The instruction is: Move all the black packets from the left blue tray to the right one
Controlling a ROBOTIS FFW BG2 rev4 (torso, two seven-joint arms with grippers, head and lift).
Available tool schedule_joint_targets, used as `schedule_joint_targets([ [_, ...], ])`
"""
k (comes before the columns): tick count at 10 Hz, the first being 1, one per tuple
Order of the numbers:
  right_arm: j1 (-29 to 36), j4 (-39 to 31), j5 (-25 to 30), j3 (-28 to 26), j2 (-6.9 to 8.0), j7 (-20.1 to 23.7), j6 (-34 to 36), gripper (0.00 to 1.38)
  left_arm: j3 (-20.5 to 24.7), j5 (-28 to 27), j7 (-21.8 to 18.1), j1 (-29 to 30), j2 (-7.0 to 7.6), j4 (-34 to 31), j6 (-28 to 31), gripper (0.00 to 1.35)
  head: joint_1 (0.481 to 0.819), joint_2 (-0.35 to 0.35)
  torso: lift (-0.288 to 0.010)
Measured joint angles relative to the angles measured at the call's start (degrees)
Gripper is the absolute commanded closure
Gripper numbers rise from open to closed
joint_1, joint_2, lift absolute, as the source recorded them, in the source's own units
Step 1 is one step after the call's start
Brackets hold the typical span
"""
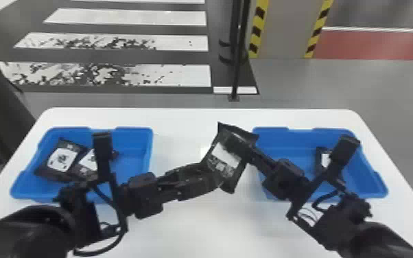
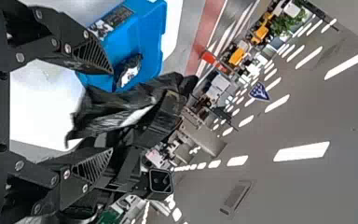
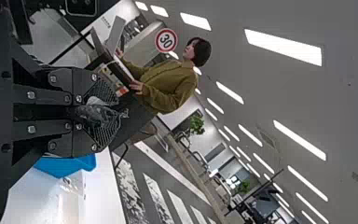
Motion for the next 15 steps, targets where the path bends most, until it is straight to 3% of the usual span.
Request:
schedule_joint_targets([
  [2,-2.70,2.81,4.07,-4.27,-0.61,0.00,0.00,1.28,3.51,-0.59,0.45,2.53,-0.52,-1.07,-1.75,0.13,0.695,-0.072,-0.140],
  [5,-8.40,13.02,13.73,-10.54,-2.00,-0.62,0.00,1.28,12.59,-3.23,2.93,8.74,-1.98,-7.63,-5.23,0.14,0.695,-0.094,-0.140],
  [6,-10.27,17.51,16.35,-11.50,-2.46,-0.71,0.00,1.22,15.68,-4.04,4.44,10.90,-2.65,-10.18,-7.00,0.14,0.695,-0.089,-0.140],
  [7,-11.67,20.79,18.97,-12.20,-2.78,-0.77,0.27,0.77,18.32,-4.95,5.81,12.64,-3.33,-12.42,-8.45,0.14,0.695,-0.085,-0.140],
  [8,-12.53,22.03,23.93,-13.30,-2.95,-1.52,0.61,0.20,21.12,-6.39,7.07,14.31,-4.12,-14.96,-9.22,0.14,0.695,-0.078,-0.140],
  [9,-12.56,20.78,29.38,-14.39,-2.95,-3.03,0.20,0.01,23.28,-7.59,7.42,15.18,-4.57,-16.29,-9.27,0.15,0.695,-0.083,-0.140],
  [10,-11.16,17.38,33.51,-15.22,-2.86,-5.53,-1.67,0.12,24.84,-8.54,7.50,15.39,-4.69,-16.66,-8.55,0.15,0.695,-0.092,-0.140],
  [12,-2.78,2.69,37.68,-16.93,-1.65,-11.10,-3.78,0.22,27.13,-12.58,8.64,15.00,-4.71,-16.74,-6.26,0.15,0.695,-0.090,-0.140],
  [15,9.23,-13.27,38.20,-17.94,0.67,-9.91,-5.53,0.22,30.54,-24.08,10.82,11.74,-4.38,-16.74,2.09,0.15,0.695,0.030,-0.140],
])
